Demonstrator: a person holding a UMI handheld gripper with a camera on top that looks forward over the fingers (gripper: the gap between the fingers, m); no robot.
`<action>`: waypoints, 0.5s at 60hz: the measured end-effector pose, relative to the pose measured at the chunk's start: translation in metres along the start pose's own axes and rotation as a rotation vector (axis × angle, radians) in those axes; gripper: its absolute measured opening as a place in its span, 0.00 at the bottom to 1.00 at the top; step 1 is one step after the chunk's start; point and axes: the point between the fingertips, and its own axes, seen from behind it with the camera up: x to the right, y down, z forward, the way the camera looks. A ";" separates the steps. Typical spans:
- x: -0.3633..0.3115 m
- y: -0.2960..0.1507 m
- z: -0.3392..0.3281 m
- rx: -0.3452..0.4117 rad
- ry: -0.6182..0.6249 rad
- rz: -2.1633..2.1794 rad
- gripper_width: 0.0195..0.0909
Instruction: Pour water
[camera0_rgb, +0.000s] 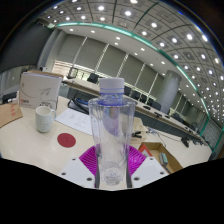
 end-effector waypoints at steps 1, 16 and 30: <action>0.000 -0.007 0.001 0.003 0.016 -0.023 0.23; -0.039 -0.099 0.045 0.012 0.177 -0.491 0.23; -0.075 -0.152 0.085 0.035 0.312 -0.998 0.22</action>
